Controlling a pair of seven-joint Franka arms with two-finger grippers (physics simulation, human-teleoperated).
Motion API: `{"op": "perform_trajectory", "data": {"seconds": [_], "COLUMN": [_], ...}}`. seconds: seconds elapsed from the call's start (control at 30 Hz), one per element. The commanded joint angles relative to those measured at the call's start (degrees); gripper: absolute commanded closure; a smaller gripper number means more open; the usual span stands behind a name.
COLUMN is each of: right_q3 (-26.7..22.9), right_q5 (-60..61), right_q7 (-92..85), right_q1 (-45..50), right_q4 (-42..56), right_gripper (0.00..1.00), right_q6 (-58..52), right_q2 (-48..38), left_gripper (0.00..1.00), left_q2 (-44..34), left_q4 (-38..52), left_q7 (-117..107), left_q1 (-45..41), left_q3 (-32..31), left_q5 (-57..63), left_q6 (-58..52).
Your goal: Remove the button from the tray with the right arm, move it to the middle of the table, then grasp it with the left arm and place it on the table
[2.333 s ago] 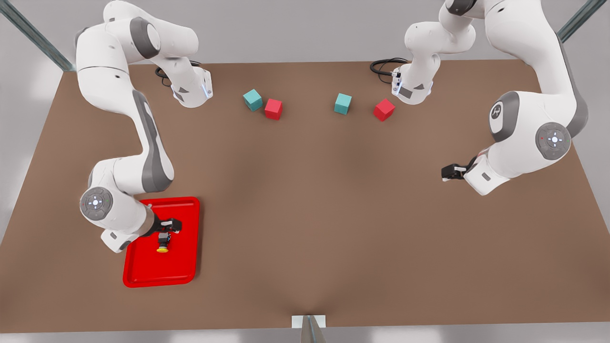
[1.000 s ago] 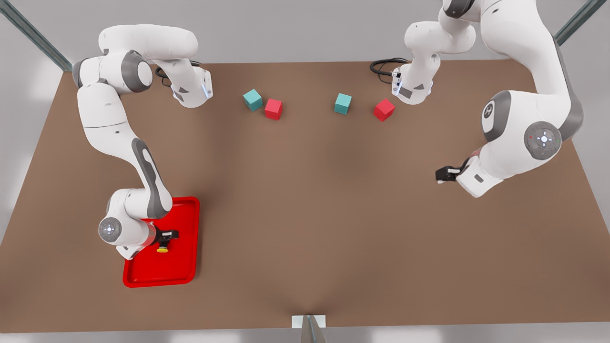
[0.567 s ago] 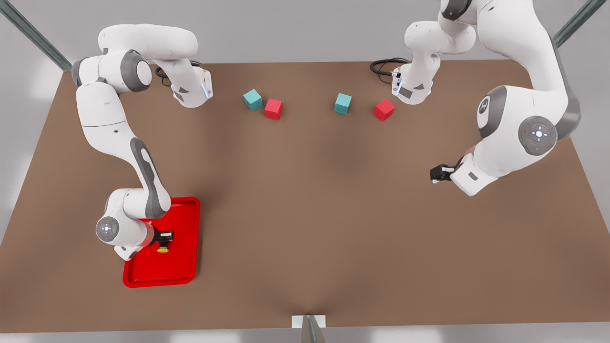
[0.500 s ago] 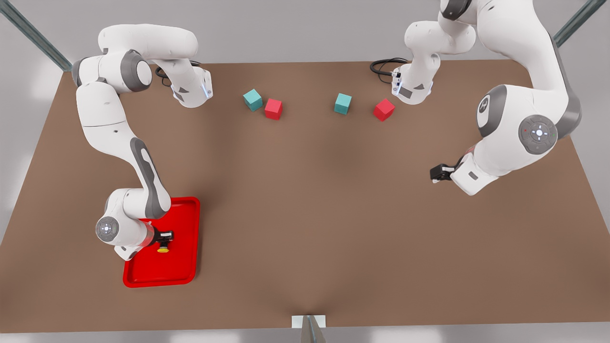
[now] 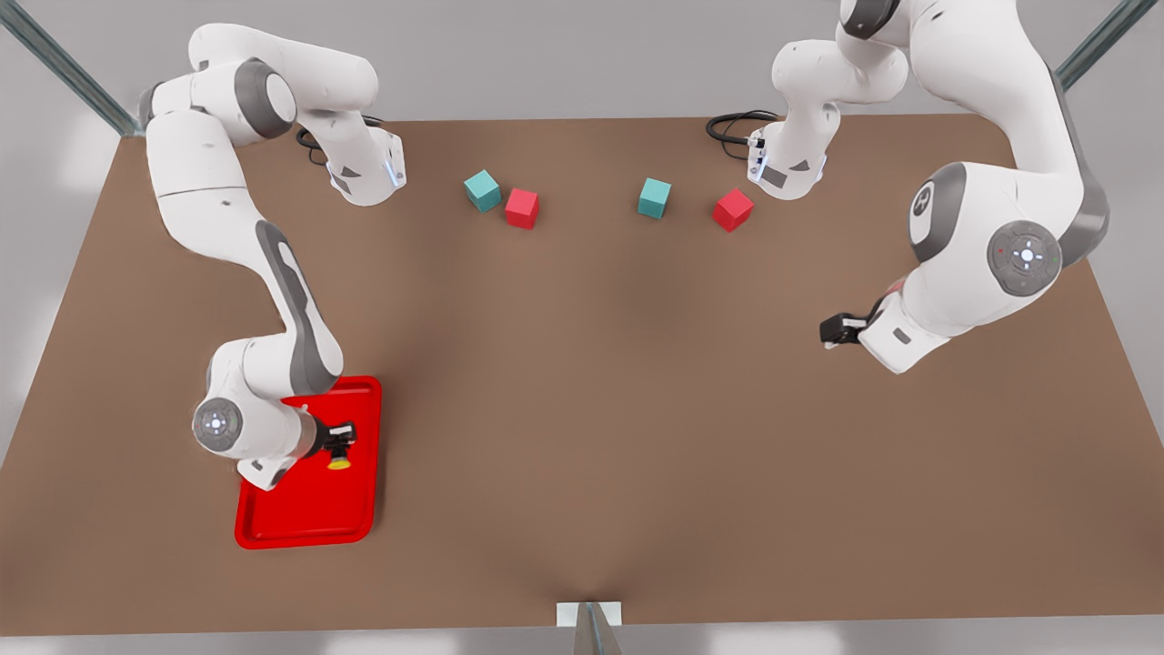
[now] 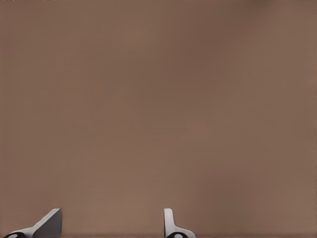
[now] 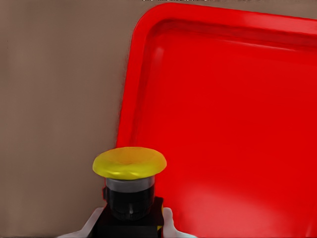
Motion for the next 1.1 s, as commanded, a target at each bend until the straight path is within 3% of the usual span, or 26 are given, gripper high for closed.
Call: {"op": "perform_trajectory", "data": {"seconds": [0.0,0.23,0.37,0.43,0.57,0.63,0.87,0.9,0.93,1.0,1.07], "right_q3": [1.7,2.2,2.0,1.9,1.9,1.9,-0.7,-0.7,-1.5,-1.3,-0.1], "right_q5": [-0.5,0.5,2.8,2.9,2.9,2.9,2.8,2.8,2.8,2.9,3.5], "right_q7": [21.2,48.3,57.1,60.0,63.7,65.4,65.3,65.3,65.2,64.8,64.5], "right_q1": [2.9,20.4,30.4,34.1,38.0,39.7,43.2,43.4,44.0,42.1,38.5], "right_q4": [0.3,10.3,26.2,28.1,30.1,34.4,35.2,35.2,35.2,35.1,34.2], "right_gripper": [0.59,0.58,0.58,0.59,0.58,0.57,0.54,0.50,0.00,0.00,0.00], "right_q6": [-4.0,-3.0,-2.2,4.8,14.5,16.2,25.4,25.6,25.5,21.6,15.1], "right_q2": [-0.1,5.3,15.3,18.3,22.9,26.4,31.0,31.6,31.6,30.1,23.4], "left_gripper": [0.00,0.00,0.00,0.00,0.00,0.00,0.00,0.00,0.00,0.00,0.00], "left_q2": [-0.1,-0.6,-0.4,-0.2,0.2,1.1,1.5,1.5,1.6,1.6,1.6], "left_q4": [0.0,-0.9,-0.9,-1.0,-1.7,-1.6,-1.5,-1.5,-1.5,-1.5,-1.5], "left_q7": [-0.9,-1.2,-1.1,-1.1,-1.1,-1.1,-1.1,-1.1,-1.1,-1.1,-1.1], "left_q1": [0.3,0.7,1.1,1.7,2.4,1.8,1.4,1.4,1.4,1.4,1.3], "left_q3": [0.1,0.2,0.4,0.4,0.5,0.5,0.4,0.4,0.4,0.5,0.4], "left_q5": [0.2,3.8,3.8,3.8,3.8,3.8,3.8,3.8,3.8,3.8,3.8], "left_q6": [0.0,-1.3,-1.3,-1.4,-0.7,-0.6,0.3,0.3,0.3,0.4,0.4]}}
